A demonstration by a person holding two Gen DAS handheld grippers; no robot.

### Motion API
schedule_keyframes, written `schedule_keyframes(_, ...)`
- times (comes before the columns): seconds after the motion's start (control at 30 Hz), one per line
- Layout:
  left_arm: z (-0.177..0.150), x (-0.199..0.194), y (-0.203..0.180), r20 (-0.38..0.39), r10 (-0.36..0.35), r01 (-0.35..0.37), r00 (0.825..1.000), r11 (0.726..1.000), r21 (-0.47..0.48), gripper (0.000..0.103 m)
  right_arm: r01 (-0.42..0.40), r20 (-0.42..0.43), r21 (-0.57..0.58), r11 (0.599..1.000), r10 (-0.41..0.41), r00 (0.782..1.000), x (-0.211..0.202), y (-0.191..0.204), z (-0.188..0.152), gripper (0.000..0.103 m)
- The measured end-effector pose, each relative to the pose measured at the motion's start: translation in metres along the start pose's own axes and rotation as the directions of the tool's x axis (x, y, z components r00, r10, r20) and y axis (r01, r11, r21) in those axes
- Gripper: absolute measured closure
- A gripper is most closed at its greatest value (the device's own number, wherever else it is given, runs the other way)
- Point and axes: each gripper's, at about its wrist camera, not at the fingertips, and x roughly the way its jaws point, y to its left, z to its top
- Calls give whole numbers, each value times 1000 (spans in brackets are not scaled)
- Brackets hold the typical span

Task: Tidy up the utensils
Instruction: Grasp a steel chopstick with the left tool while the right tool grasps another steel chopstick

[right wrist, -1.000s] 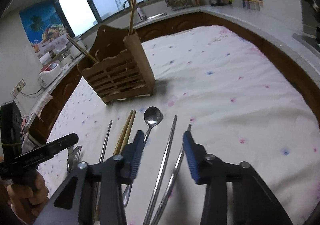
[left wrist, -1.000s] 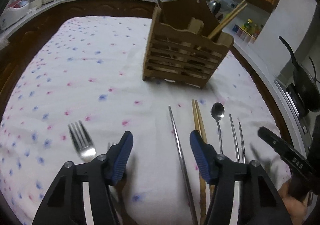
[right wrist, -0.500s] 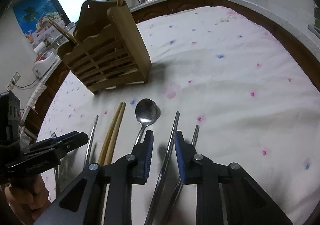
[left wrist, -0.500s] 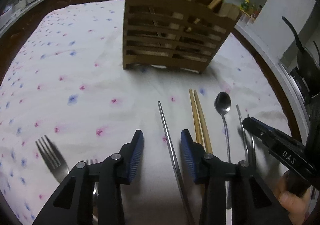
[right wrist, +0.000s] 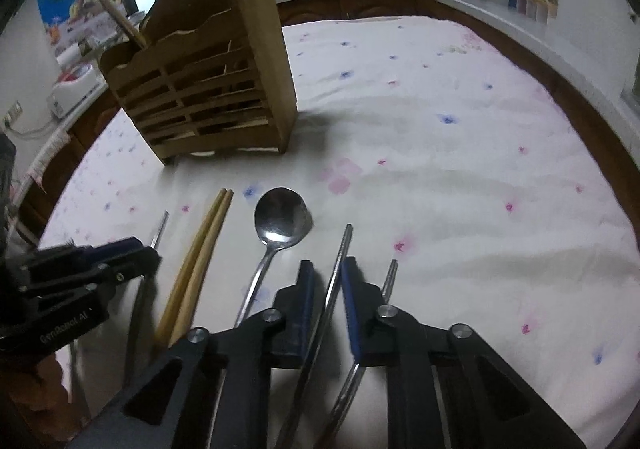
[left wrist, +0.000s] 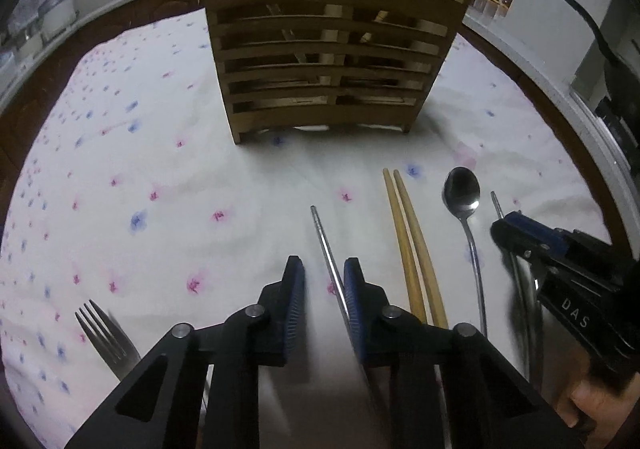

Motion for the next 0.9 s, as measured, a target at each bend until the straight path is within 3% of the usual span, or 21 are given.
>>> schedule_keyframes(0.2, -2, -3, -7, 16, 17, -17, 1000, 1000, 24, 97, -25, -2, 41, 999, 25, 1000, 0, -4, 2, 95)
schedule_keyframes(0.3, -2, -5, 3, 11, -19, 20, 1000, 1000, -19, 99, -84, 0, 102, 991, 85, 996, -3, -13, 3, 97)
schedule_keyframes(0.5, -4, -16, 17, 32, -69, 71, 997, 995, -75, 100, -119, 36, 116, 986, 116, 993, -18, -11, 3, 97)
schedule_keyframes(0.9, -23, -86, 29, 159, -123, 140, 980, 985, -100, 101, -166, 127, 100, 981, 153, 980, -65, -1, 1, 98)
